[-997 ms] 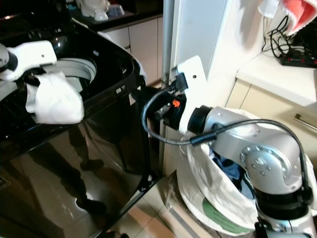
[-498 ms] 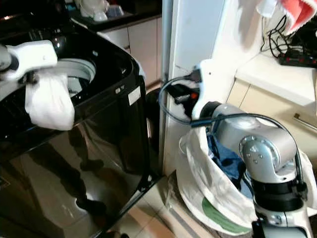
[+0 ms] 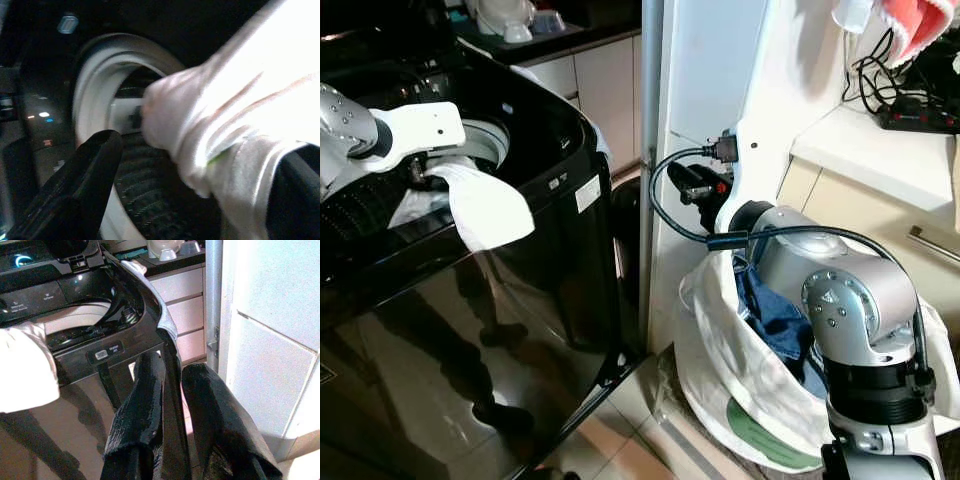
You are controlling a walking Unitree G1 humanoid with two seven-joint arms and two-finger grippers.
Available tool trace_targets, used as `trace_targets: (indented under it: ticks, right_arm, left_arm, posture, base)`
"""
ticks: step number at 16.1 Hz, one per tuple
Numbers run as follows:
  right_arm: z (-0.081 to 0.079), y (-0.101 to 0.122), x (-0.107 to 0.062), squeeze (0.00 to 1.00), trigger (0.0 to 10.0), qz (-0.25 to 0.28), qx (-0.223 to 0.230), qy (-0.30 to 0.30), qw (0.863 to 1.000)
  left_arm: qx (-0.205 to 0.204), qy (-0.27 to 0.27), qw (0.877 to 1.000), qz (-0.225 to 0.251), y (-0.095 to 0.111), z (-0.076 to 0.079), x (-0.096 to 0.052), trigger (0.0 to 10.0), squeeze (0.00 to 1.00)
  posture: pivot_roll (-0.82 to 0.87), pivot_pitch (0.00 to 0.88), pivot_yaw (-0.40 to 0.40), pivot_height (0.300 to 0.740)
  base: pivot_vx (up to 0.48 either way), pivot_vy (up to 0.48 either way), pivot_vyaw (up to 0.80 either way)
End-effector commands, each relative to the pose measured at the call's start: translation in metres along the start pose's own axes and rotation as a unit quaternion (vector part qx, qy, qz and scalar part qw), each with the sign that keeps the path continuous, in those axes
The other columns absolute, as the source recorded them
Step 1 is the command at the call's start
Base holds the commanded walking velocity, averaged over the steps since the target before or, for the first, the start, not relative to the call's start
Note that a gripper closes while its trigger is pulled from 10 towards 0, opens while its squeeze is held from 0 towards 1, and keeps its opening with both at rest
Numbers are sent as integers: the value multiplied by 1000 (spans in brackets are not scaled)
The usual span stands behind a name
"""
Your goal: Clothes washing
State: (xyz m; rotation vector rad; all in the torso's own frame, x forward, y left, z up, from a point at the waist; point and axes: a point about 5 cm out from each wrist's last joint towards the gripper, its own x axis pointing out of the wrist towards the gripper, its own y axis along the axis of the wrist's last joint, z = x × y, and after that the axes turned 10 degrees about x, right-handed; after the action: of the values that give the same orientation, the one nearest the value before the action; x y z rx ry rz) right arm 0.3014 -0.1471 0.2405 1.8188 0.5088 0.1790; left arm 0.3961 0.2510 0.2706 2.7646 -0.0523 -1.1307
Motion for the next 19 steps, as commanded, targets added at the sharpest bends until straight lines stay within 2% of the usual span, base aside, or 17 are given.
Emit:
trace_targets:
  ticks: [1,3,4,5,6,7,8,9,10,11,13,15,16,18,19]
  right_arm:
    - [3,3,0,0,10000,8,-10,-15,1000]
    - [8,2,1,0,10000,9,-12,-31,999]
    - [26,-1,1,0,10000,10,-29,-86,996]
    - [37,0,1,0,10000,13,-43,-122,992]
    - [42,2,0,0,10000,20,-36,-136,990]
    - [43,2,0,0,10000,23,-32,-138,990]
    - [43,5,-1,0,10000,30,-28,-141,989]
    - [44,6,-1,0,10000,34,-28,-145,989]
    - [44,5,-1,0,10000,33,-30,-144,989]
    - [43,2,0,0,10000,28,-37,-139,989]
    - [42,0,1,0,10000,24,-41,-137,989]
    - [43,0,0,0,10000,24,-42,-139,989]
    - [44,0,0,0,10000,26,-42,-142,989]
    - [47,0,0,0,10000,29,-42,-150,987]
    - [55,-3,-1,0,10000,28,-54,-165,984]
  left_arm:
    - [1,25,1000,0,-2,-5,-5,10000,0]
    - [-6,38,999,-5,-4,-6,-5,10000,0]
    - [-1,85,996,-15,-4,-9,-4,10000,0]
    - [-6,179,983,-30,-5,-20,-8,10000,0]
    - [-6,250,968,-32,-4,-30,-15,10000,0]
    - [-4,269,963,-32,-4,-34,-18,10000,0]
    - [-16,283,959,-13,-2,-38,-22,10000,0]
    - [-45,246,968,14,3,-35,-18,10000,0]
    - [-48,131,990,21,3,-15,-4,10000,0]
    - [-40,20,998,33,4,8,10,10000,0]
    - [-27,4,999,23,1,13,12,10000,0]
    - [-29,55,998,19,-1,3,6,10000,0]
    - [-42,89,994,38,2,-4,2,10000,0]
    - [-80,134,983,93,13,-14,-3,10000,0]
    - [-151,151,957,198,33,-20,-7,10000,0]
  posture:
    - [-20,0,71,740]
    - [-20,0,71,740]
    - [-21,0,75,740]
    - [-17,0,72,740]
    - [-17,0,72,740]
    - [-17,0,74,740]
    - [-16,0,74,740]
    - [-16,0,74,740]
    - [-15,0,76,740]
    - [-16,0,79,740]
    - [-15,0,78,740]
    - [-14,0,79,740]
    - [-13,0,80,740]
    - [-14,0,83,740]
    - [-17,0,89,740]
  base:
    - [0,0,0]
    - [0,0,0]
    - [0,0,0]
    - [0,0,0]
    - [0,0,0]
    - [0,0,0]
    - [0,0,0]
    - [0,0,0]
    - [0,0,0]
    - [0,0,0]
    - [0,0,0]
    - [0,0,0]
    - [0,0,0]
    - [0,0,0]
    - [0,0,0]
